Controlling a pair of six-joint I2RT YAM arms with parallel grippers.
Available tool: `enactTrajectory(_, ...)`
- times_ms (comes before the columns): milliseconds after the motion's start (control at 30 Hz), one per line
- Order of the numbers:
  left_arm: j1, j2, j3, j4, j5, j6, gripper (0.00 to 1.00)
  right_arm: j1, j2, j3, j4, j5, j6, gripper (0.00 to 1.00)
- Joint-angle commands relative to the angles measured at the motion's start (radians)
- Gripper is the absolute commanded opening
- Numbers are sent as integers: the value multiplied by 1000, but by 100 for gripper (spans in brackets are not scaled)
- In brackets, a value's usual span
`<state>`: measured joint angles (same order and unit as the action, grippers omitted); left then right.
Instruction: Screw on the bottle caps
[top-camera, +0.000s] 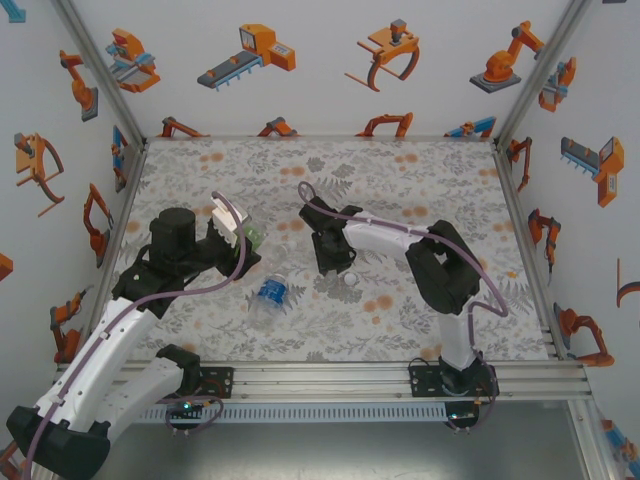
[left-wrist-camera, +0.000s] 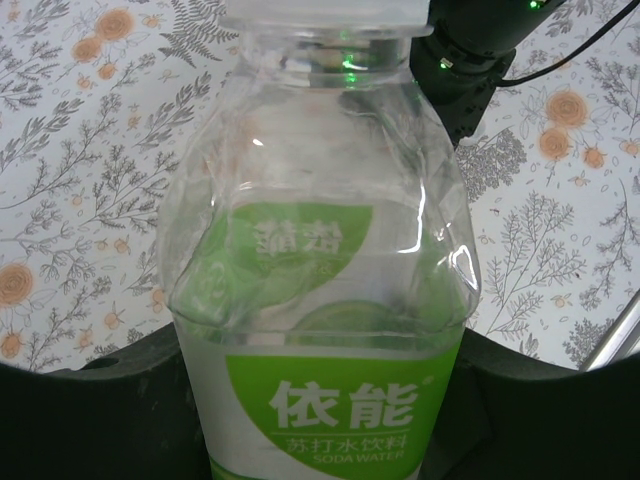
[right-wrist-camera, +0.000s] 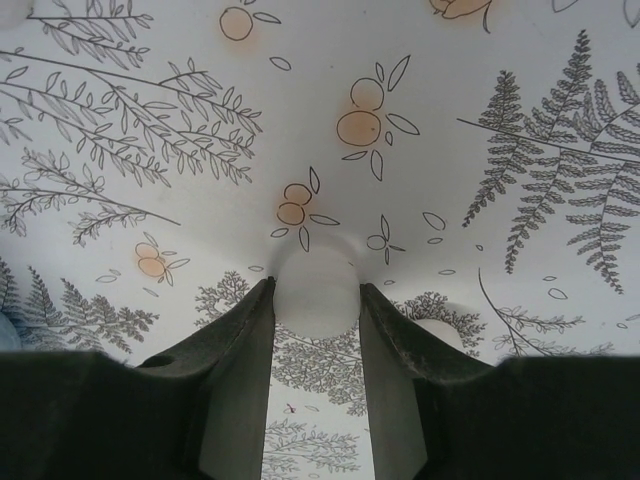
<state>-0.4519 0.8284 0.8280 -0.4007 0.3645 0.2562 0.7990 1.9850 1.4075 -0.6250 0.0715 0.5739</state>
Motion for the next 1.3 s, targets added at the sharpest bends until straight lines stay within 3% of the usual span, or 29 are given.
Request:
enactTrajectory(0,-1,5,13,3,38,14,0,3,-106,-3,-26,32,-46,20)
enactTrajectory(300,-21,77,94,-71,96,103,0,1,-376,-87,-15,36,-212,16)
enactTrajectory(567,-108,129,173,-131,195,301,0,3,-676,-196,106,-97,-371,10)
enactTrajectory(900,-154,137,150,-154,340,490,0,12,-929,-303,280,-449,-582,8)
enactTrajectory(1033,-162,131,137,-197,368,557,0,12,-942,-288,304,-542,-615,7)
enactTrajectory(1267,-166,129,103,-205,395,567,0,16,-948,-298,381,-768,-808,2)
